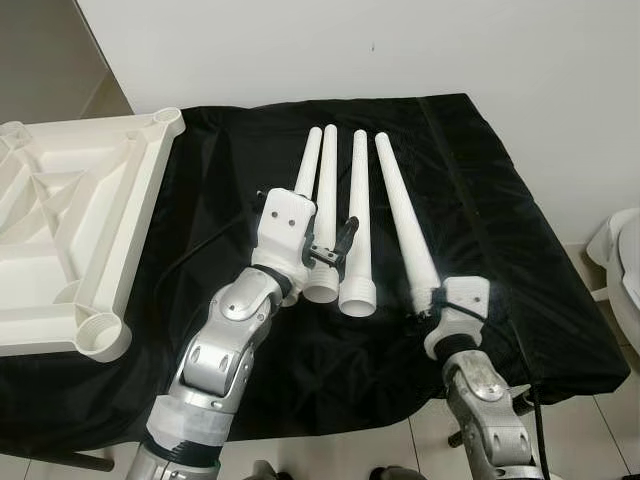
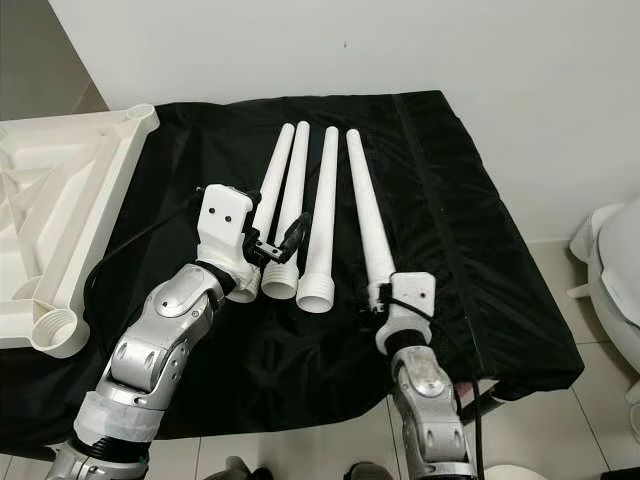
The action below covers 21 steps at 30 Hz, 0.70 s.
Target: Building children table
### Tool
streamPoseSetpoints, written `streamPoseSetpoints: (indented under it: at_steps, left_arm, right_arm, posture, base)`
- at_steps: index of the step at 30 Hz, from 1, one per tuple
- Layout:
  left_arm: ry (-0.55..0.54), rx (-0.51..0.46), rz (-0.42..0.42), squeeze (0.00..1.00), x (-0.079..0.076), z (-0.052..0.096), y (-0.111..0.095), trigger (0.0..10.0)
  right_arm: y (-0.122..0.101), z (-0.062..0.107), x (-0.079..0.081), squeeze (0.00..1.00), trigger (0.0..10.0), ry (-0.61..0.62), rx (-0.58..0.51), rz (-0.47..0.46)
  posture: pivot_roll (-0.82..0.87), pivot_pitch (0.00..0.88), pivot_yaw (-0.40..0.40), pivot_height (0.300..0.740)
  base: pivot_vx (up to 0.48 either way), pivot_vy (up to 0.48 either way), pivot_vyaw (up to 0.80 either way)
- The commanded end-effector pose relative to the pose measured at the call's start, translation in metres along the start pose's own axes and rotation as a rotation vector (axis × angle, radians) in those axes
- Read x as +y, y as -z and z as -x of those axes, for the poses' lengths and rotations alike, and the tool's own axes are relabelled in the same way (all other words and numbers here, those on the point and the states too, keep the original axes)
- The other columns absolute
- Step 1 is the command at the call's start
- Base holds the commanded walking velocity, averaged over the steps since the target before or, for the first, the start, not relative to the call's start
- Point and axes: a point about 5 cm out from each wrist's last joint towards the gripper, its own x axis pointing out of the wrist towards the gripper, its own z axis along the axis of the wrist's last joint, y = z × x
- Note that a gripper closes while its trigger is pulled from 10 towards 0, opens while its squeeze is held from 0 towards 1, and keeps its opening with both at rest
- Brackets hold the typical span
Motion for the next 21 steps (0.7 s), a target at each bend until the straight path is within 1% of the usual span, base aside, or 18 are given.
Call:
streamPoseSetpoints:
  at_steps: [1, 2, 4, 6, 11, 12, 13, 14, 15, 17, 18, 19, 21]
  left_arm:
    - [-0.008, -0.01, -0.01, 0.0, 0.001, 0.002, -0.002, 10.0]
    - [-0.008, -0.01, -0.01, 0.0, 0.001, 0.002, -0.002, 10.0]
    - [-0.003, -0.01, -0.011, 0.0, 0.001, 0.001, -0.002, 10.0]
    - [0.007, -0.018, -0.014, 0.0, 0.001, -0.001, -0.003, 10.0]
    - [0.01, -0.021, -0.015, 0.0, 0.001, -0.003, -0.003, 10.0]
    - [0.038, -0.007, 0.036, 0.0, -0.001, -0.004, -0.001, 10.0]
    - [0.054, 0.001, 0.065, 0.0, -0.002, -0.005, 0.0, 10.0]
    - [0.071, 0.006, 0.11, 0.0, -0.003, -0.005, 0.001, 10.0]
    - [0.071, 0.006, 0.11, 0.0, -0.003, -0.005, 0.001, 10.0]
    - [0.091, 0.006, 0.178, 0.0, -0.003, -0.005, 0.002, 10.0]
    - [0.091, 0.006, 0.178, 0.0, -0.003, -0.005, 0.002, 10.0]
    - [0.113, -0.003, 0.222, 1.0, -0.004, -0.005, 0.001, 10.0]
    - [0.161, -0.014, 0.273, 1.0, -0.003, -0.005, -0.002, 10.0]
  right_arm:
    - [0.008, 0.0, 0.0, 0.0, 0.0, 0.002, 0.043, -0.022]
    - [0.008, 0.0, 0.0, 0.0, 0.0, 0.002, 0.043, -0.022]
    - [0.009, -0.001, 0.0, 0.0, 0.0, -0.005, 0.061, -0.063]
    - [0.016, -0.003, -0.001, 0.0, 0.0, -0.005, 0.123, -0.119]
    - [0.018, -0.005, -0.001, 0.0, 0.0, -0.006, 0.14, -0.13]
    - [0.013, -0.009, -0.002, 0.0, 10.0, -0.006, 0.104, -0.118]
    - [0.01, -0.01, -0.002, 0.0, 10.0, -0.007, 0.084, -0.115]
    - [0.003, -0.012, -0.003, 0.0, 10.0, -0.009, 0.026, -0.076]
    - [0.003, -0.012, -0.003, 0.0, 10.0, -0.009, 0.026, -0.076]
    - [-0.006, -0.013, -0.004, 0.0, 10.0, -0.004, -0.041, -0.016]
    - [-0.006, -0.013, -0.004, 0.0, 10.0, -0.004, -0.041, -0.016]
    - [-0.01, -0.014, -0.004, 0.0, 10.0, -0.008, -0.082, 0.002]
    - [-0.022, -0.014, -0.001, 0.0, 10.0, -0.051, -0.17, -0.021]
  posture:
    - [-0.14, 0.106, 0.104, 0.74]
    - [-0.14, 0.106, 0.104, 0.74]
    - [-0.13, 0.11, 0.099, 0.74]
    - [-0.13, 0.11, 0.093, 0.74]
    - [-0.13, 0.112, 0.089, 0.74]
    - [-0.14, 0.113, 0.083, 0.74]
    - [-0.14, 0.113, 0.083, 0.74]
    - [-0.15, 0.11, 0.076, 0.74]
    - [-0.15, 0.11, 0.076, 0.74]
    - [-0.15, 0.11, 0.076, 0.74]
    - [-0.15, 0.11, 0.076, 0.74]
    - [-0.15, 0.107, 0.074, 0.74]
    - [-0.15, 0.098, 0.073, 0.74]
  base:
    - [0.0, 0.0, 0.0]
    - [0.0, 0.0, 0.0]
    - [0.0, 0.0, 0.0]
    - [0.0, 0.0, 0.0]
    - [0.0, 0.0, 0.0]
    - [0.0, 0.0, 0.0]
    - [0.0, 0.0, 0.0]
    - [0.0, 0.0, 0.0]
    - [0.0, 0.0, 0.0]
    - [0.0, 0.0, 0.0]
    - [0.0, 0.0, 0.0]
    - [0.0, 0.0, 0.0]
    - [0.0, 0.0, 0.0]
